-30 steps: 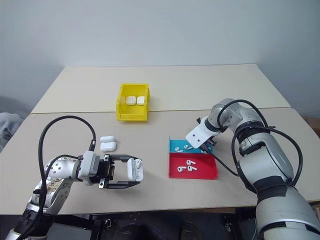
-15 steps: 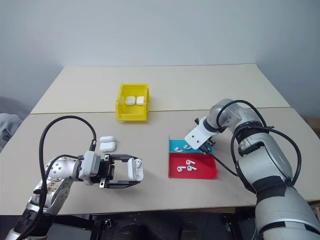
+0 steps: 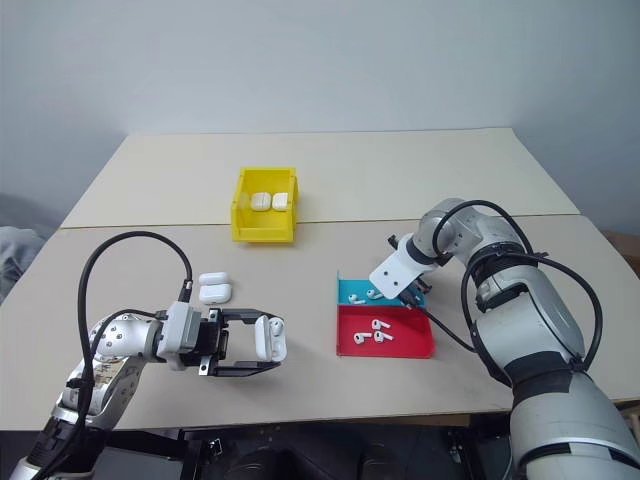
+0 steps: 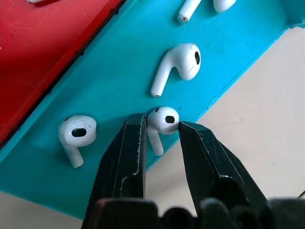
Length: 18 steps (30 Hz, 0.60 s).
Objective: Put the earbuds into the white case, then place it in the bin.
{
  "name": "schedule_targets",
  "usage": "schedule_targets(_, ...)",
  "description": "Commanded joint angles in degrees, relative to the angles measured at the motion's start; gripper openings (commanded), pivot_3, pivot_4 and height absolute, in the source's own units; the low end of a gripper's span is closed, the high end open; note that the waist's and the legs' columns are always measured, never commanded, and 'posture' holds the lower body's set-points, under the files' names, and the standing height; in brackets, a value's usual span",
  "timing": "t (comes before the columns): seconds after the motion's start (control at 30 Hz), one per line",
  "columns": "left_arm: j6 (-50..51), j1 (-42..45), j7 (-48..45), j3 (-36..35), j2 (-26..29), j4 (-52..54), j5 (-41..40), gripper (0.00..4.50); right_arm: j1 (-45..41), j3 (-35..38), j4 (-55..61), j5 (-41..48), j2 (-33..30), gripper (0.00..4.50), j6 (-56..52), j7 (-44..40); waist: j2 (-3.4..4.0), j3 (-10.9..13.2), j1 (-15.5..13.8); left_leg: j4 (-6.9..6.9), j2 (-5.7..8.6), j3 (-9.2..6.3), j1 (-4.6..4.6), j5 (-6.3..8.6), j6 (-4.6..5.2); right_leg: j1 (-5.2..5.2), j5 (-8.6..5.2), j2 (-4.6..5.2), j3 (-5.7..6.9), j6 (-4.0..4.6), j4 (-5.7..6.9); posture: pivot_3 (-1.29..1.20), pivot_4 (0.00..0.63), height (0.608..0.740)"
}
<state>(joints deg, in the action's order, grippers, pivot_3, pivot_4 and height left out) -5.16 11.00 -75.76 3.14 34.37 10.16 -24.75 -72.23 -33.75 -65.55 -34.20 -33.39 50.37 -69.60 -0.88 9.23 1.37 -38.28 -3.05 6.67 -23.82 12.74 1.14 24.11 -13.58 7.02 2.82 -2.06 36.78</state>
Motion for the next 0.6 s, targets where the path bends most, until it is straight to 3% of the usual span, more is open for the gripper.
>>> schedule_targets(0.03, -1.6, 0.5, 0.3, -0.4, 0.5, 1.0, -0.1, 2.73, -0.8, -0.9, -0.4, -0.9, 0.2, 1.31, 0.5, 0.4, 0.0, 0.0, 0.0, 0.0, 0.0, 0.0, 0.0, 0.0, 0.0, 0.0, 0.0, 0.0, 0.0, 0.0, 0.0, 0.0, 0.15, 0.74)
schedule_targets(0.07, -1.5, 0.5, 0.3, -0.4, 0.5, 1.1, -0.1, 2.73, -0.7, -0.9, -0.4, -0.8, 0.1, 1.11, 0.7, 0.6, 0.0, 0.0, 0.0, 0.0, 0.0, 0.0, 0.0, 0.0, 0.0, 0.0, 0.0, 0.0, 0.0, 0.0, 0.0, 0.0, 0.15, 0.74)
schedule_targets(0.4, -2.0, 0.7, 0.4, -0.3, 0.4, 0.7, 0.0, 2.73, -0.5, -0.5, -0.2, -0.1, 0.0, 1.11, 0.5, 0.6, 0.0, 0.0, 0.0, 0.0, 0.0, 0.0, 0.01, 0.0, 0.0, 0.0, 0.0, 0.0, 0.0, 0.01, 0.0, 0.0, 0.15, 0.74)
schedule_targets(0.6, -1.3, 1.6, 1.3, -0.3, -0.1, 1.2, -0.5, 2.73, 0.9, 5.8, 5.3, 9.9, -2.4, 1.11, -2.3, -5.8, 0.0, 0.0, 0.0, 0.04, 0.0, 0.0, 0.0, 0.0, -0.01, 0.02, 0.0, 0.0, -0.01, 0.01, -0.01, 0.0, 0.15, 0.74)
